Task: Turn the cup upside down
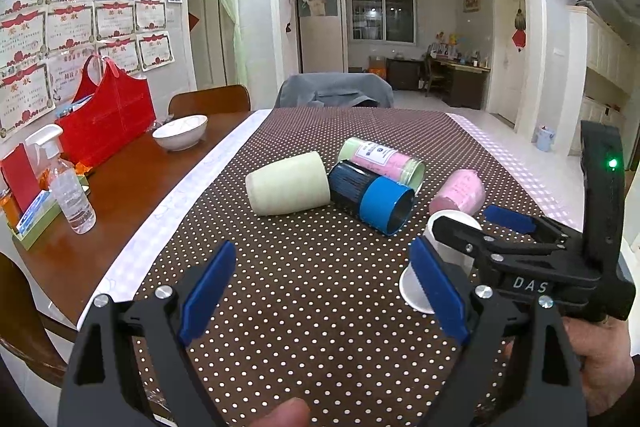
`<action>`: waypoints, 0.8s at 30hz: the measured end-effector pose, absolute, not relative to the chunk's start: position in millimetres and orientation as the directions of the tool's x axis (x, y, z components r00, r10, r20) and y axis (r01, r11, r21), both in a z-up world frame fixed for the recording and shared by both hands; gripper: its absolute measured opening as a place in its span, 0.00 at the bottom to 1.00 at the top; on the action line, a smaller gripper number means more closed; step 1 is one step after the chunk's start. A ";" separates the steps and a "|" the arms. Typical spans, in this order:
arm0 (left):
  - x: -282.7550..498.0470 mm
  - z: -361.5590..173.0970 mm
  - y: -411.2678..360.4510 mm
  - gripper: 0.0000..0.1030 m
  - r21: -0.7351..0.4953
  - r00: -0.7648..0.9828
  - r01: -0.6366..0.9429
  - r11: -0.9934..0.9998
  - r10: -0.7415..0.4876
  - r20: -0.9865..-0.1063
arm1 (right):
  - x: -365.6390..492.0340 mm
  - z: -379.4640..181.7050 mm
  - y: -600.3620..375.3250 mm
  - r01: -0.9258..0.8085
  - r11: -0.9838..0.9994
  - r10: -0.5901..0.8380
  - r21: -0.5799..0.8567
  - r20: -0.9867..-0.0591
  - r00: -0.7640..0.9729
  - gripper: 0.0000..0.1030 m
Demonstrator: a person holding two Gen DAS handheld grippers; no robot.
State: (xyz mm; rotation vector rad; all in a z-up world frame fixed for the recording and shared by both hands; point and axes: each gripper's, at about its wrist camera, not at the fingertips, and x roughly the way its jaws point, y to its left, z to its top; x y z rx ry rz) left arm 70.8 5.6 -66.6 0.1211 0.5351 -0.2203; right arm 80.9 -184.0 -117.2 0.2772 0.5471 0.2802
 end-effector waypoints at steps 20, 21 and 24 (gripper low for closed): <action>37.4 -33.2 -13.2 0.85 0.076 0.886 0.190 0.979 -0.138 -0.442 | 11.5 -36.5 -201.3 -0.098 0.961 0.189 0.257 -0.357 0.915 0.94; 35.1 -30.5 -13.8 0.85 0.077 0.890 0.186 0.979 -0.135 -0.436 | 5.7 -32.6 -202.8 -0.086 0.964 0.174 0.252 -0.350 0.920 0.94; 28.1 -23.1 -14.5 0.85 0.081 0.900 0.174 0.981 -0.125 -0.417 | -8.1 -25.5 -206.6 -0.039 0.971 0.121 0.237 -0.344 0.931 0.94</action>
